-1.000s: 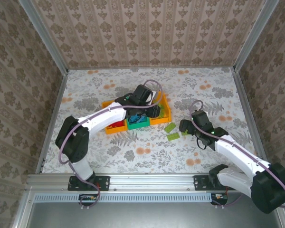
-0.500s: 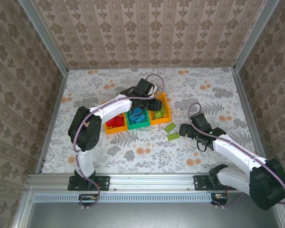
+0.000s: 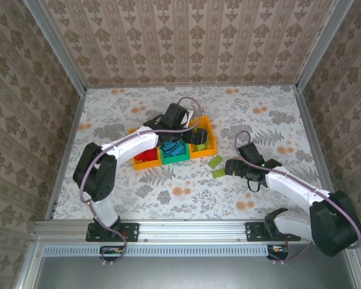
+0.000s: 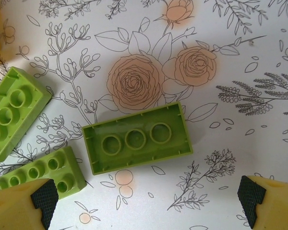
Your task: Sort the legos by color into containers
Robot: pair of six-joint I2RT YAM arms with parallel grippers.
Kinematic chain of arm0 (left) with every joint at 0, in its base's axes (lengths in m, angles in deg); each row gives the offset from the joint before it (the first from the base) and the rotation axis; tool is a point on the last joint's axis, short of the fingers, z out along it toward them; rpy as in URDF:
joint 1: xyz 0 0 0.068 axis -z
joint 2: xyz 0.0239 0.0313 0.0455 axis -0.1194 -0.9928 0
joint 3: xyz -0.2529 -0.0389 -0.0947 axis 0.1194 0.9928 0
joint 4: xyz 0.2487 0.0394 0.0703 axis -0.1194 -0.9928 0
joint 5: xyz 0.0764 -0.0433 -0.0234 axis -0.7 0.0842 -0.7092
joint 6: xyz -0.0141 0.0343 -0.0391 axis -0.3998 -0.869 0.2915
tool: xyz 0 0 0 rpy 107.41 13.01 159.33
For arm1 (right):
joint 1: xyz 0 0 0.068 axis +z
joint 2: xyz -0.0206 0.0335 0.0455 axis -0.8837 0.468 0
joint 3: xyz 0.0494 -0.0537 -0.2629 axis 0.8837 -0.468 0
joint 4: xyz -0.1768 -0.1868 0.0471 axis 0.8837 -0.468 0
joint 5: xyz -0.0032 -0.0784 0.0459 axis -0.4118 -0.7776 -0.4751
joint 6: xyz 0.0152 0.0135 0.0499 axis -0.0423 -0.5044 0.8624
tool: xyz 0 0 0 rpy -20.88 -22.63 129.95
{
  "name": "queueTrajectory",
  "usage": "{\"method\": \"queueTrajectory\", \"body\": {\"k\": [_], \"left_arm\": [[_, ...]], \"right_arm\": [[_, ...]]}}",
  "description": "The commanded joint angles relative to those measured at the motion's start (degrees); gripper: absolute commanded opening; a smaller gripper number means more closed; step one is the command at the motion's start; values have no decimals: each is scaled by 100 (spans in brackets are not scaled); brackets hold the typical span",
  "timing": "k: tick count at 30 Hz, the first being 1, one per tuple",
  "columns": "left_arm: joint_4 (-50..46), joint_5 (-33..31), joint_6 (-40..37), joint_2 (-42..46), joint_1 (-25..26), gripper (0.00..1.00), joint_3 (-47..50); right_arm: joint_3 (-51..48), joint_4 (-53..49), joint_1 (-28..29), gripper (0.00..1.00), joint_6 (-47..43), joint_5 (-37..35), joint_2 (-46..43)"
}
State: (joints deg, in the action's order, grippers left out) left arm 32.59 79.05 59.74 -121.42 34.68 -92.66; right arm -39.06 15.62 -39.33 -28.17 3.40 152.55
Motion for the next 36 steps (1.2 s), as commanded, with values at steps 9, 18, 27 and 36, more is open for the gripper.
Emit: {"method": "queueTrajectory", "body": {"k": [9, 18, 27, 36], "left_arm": [[455, -206, 11, 1114, 32, 100, 886], [473, -178, 96, 1212, 38, 100, 1170], [442, -330, 113, 1435, -21, 100, 1410], [444, -293, 143, 1439, -58, 100, 1452]], "right_arm": [[505, -223, -33, 99, -433, 174, 662], [988, -531, -53, 96, -610, 234, 1354], [1300, -778, -58, 90, -552, 89, 1933], [1378, -834, -62, 82, -490, 116, 2107]]}}
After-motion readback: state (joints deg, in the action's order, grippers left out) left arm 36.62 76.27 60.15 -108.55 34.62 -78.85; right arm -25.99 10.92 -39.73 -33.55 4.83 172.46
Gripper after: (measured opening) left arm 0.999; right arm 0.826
